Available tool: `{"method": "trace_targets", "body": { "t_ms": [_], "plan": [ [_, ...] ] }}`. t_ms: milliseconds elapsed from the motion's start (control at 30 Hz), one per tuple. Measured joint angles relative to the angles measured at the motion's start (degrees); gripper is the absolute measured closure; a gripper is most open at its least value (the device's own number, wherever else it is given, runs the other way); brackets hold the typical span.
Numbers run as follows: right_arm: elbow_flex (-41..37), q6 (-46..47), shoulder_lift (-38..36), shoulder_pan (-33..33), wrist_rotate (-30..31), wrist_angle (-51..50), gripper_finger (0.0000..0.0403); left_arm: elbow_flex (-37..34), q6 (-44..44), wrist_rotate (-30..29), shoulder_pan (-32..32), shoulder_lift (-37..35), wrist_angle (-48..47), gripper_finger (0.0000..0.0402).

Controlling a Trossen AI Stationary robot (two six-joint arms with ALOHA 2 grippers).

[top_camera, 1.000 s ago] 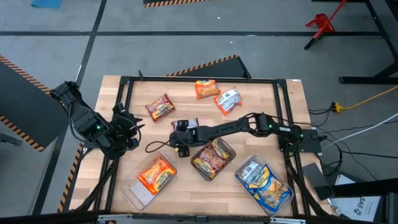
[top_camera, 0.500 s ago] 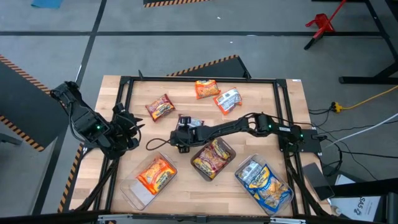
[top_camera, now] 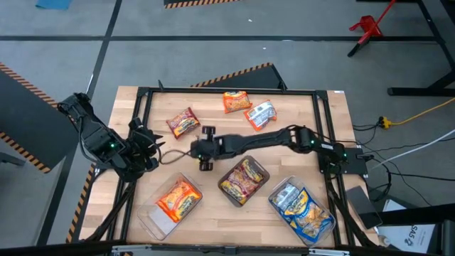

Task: Sort Maruchan noodles
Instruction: Put the red noodle pack into the black bin

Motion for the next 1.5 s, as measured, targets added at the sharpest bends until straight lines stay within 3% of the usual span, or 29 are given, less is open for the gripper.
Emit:
{"method": "trace_targets", "body": {
  "t_ms": [267, 567, 700, 967, 1100, 1267, 1500],
  "plan": [
    [1.29, 6.98, -8.49, -2.92, -11.61, -5.93, 0.0403, 0.0, 0.18, 0.19, -0.04, 0.02, -0.01, 0.0303],
    [0.76, 4.22, -12.22, -1.62, -13.79, -14.2, 0.0385, 0.0, 1.53, -3.23, -0.04, 0.04, 0.07, 0.0303],
    [-2.56, 1.42, -9.33, -0.76, -16.71, -11.44, 0.0317, 0.0, 1.5, -4.36, -0.04, -0.01, 0.1, 0.0303],
    [-6.29, 1.92, -4.54, -3.89, -17.91, -4.94, 0.0092, 0.0, 1.05, -2.87, -0.04, 0.04, 0.63, 0.0303],
    [-6.1, 4.23, -3.74, -7.28, -22.82, -3.73, 0.0022, 0.0, 1.02, -2.83, -0.04, 0.03, 0.71, 0.0303],
    [-6.25, 6.94, -0.46, -9.72, -35.4, -3.84, 0.0011, 0.0, 0.98, -2.67, -0.01, 0.04, 0.69, 0.0303],
    [-6.15, 6.17, 3.15, -9.8, -38.31, -1.9, 0.0021, 0.0, 1.02, -2.48, 0.01, 0.04, 0.6, 0.0303]
  ]
}}
